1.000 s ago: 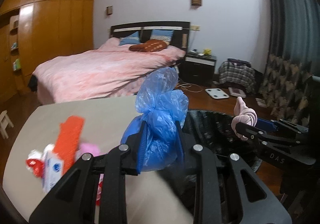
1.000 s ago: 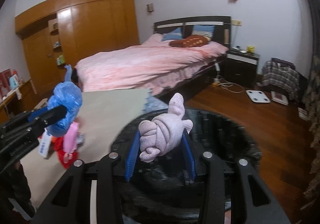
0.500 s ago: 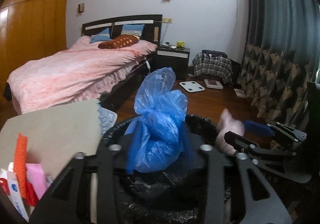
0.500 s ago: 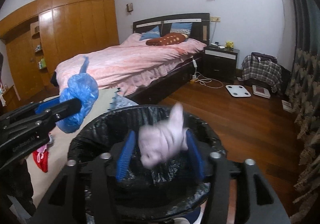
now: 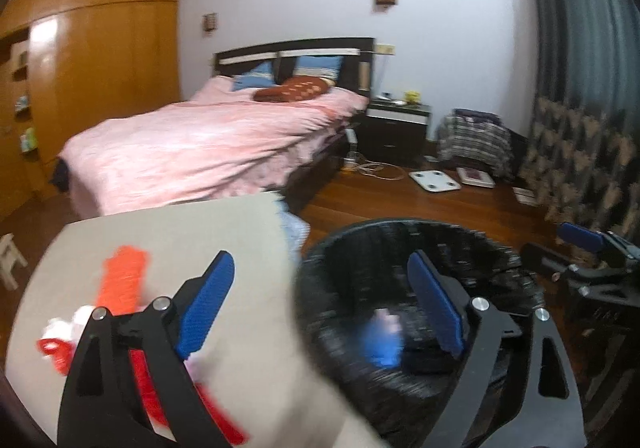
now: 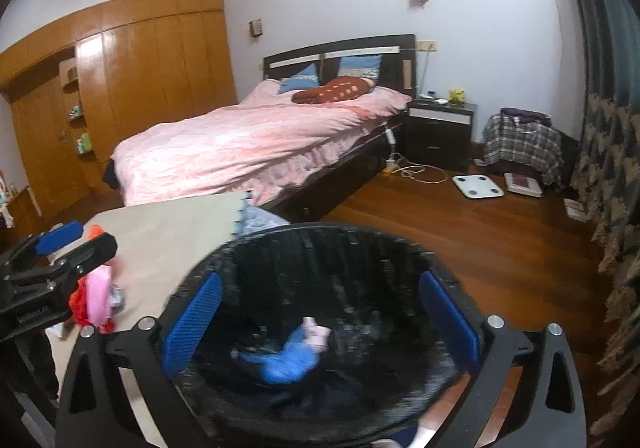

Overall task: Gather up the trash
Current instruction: 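Grasp the white alcohol-pads box with the left tool and lift it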

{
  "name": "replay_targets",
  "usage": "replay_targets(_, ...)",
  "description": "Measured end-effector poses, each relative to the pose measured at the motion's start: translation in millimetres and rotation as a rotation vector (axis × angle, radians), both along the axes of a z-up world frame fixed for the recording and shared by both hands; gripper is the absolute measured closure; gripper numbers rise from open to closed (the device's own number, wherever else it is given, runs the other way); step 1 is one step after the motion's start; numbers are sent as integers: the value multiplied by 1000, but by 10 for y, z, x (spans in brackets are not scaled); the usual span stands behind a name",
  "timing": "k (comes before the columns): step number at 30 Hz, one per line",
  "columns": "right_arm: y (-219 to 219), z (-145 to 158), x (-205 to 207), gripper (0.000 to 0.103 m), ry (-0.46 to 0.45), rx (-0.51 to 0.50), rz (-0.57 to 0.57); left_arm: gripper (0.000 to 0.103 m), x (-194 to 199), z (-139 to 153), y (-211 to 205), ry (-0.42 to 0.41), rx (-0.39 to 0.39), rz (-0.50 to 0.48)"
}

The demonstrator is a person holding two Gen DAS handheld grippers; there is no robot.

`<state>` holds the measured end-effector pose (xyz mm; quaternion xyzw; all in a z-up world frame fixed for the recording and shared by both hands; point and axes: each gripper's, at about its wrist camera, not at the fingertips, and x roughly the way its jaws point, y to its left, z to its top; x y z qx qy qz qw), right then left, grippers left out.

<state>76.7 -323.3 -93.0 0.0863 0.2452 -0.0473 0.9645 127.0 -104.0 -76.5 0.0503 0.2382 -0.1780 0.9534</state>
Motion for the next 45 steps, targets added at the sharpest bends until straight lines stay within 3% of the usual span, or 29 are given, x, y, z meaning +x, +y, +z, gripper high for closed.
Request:
replay_targets(6, 544, 13, 150, 6, -5, 9, 110, 17, -123, 10, 681, -44, 72, 167)
replay_targets(11, 1028, -25, 248, 6, -11, 10, 203, 17, -149, -86, 1212, -28, 133, 292)
replay_targets(18, 1577, -132, 379, 6, -6, 9, 306, 17, -70, -278, 1820, 30, 121, 414)
replay_targets(27, 1890, -269, 494, 6, 25, -17, 355, 20, 105, -628, 2185, 141, 69, 425)
replay_targets(31, 1951, -323, 543, 6, 45, -24, 361, 22, 161, -728, 2151, 167, 64, 389)
replay_targets(35, 1988, -365, 584, 6, 55, -29, 368, 32, 241, -824, 2125, 214, 42, 343)
replay_targets(40, 2034, -378, 595, 6, 55, -49, 378, 31, 244, -856, 2047, 226, 13, 279)
replay_targets(45, 2026, -374, 622, 6, 54, -51, 375, 27, 328, -920, 2141, 254, -13, 305)
